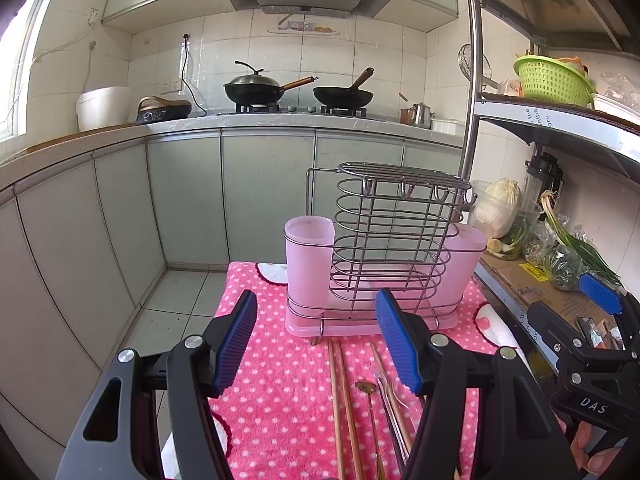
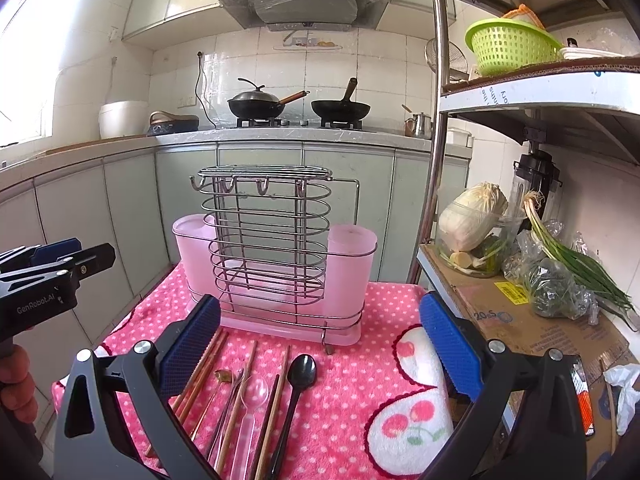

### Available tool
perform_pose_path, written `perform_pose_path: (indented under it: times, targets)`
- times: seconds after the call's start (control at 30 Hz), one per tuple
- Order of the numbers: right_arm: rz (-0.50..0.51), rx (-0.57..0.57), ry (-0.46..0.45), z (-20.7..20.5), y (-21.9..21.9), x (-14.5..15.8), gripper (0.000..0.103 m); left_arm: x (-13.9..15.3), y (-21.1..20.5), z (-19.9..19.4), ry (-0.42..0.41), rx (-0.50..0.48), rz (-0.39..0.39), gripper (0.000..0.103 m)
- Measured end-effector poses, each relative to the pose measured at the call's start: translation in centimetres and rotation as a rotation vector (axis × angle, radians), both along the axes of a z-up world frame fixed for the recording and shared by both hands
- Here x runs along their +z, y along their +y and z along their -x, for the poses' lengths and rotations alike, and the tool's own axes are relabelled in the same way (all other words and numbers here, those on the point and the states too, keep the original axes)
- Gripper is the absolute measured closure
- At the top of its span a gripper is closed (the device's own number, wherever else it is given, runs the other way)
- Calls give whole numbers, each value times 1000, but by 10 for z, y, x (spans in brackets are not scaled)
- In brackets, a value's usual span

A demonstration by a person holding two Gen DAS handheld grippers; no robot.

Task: Organize utensils

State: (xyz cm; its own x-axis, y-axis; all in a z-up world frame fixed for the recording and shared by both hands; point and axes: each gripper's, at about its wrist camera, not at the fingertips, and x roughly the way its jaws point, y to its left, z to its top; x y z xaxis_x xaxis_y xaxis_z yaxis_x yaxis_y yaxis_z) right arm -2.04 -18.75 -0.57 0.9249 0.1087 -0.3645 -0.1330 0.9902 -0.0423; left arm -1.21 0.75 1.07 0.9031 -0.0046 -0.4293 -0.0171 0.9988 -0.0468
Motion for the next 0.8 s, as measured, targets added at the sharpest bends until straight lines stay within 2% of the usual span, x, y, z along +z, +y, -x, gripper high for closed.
perform_pose_path:
  times: [0.8]
  targets:
    - [12,-4,-32,3,2,3,3,5,3,5,-17,4,13,42]
